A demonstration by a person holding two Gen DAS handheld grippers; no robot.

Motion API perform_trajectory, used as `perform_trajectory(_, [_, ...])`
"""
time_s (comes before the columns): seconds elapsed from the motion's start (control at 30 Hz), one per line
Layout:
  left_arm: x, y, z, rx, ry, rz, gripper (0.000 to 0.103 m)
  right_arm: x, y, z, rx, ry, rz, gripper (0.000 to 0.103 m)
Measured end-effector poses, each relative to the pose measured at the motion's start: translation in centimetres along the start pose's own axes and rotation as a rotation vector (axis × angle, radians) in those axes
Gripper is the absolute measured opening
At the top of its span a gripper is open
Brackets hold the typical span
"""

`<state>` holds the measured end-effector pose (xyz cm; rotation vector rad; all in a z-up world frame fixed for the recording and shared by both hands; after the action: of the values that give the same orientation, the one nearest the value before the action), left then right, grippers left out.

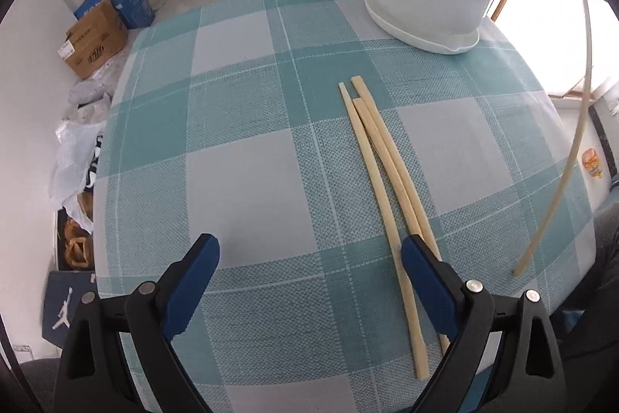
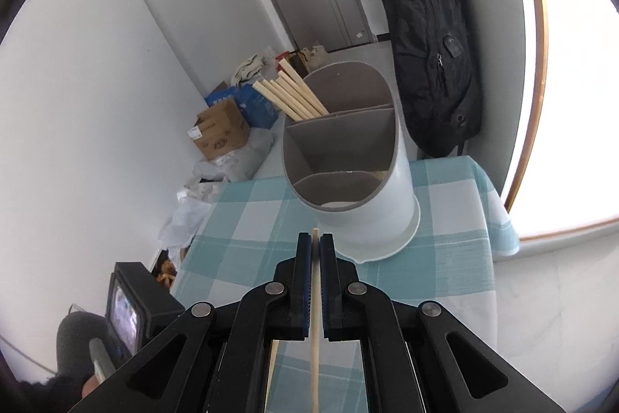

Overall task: Organize utensils
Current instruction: 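Lower the left gripper onto the remaining chopsticks and grasp one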

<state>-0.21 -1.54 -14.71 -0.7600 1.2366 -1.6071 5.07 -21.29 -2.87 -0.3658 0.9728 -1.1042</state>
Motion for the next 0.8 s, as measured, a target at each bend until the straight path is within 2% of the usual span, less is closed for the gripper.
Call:
perform_trajectory(0.47, [0.8, 1.0, 2.0, -0.054, 0.004, 0.064, 0.093, 2.8, -1.6, -0.1, 0.026, 0.057, 0.045, 0.003])
perform_trajectory(0.6, [0.5, 1.5, 3.1, -0.061, 0.002, 0.059, 0.092, 3.5, -2.2, 0.0, 0.039, 0.068, 0.053, 0.003])
perform_trajectory(0.7, [0.4, 1.7, 4.2, -0.065, -0.004, 0.028, 0.083, 4.0, -2.4, 0.0, 0.043, 0.080, 0.052, 0.003])
perform_trajectory(0.8, [0.7, 1.8, 5.3, -0.079, 0.036, -0.019, 0.059, 4.4, -2.6, 0.1, 0.043, 0.091, 0.056, 0.003])
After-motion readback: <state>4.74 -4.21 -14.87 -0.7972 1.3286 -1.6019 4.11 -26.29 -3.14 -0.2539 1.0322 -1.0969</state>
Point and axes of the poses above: each gripper's, at about its wrist camera, not at the fingertips, and y roughly the way its jaws point, x to its right, z to its top, the point moved 1 cm from there along y, roughly the way its jaws point, and after that the axes turned 14 degrees about y, right-handed, at the moved point
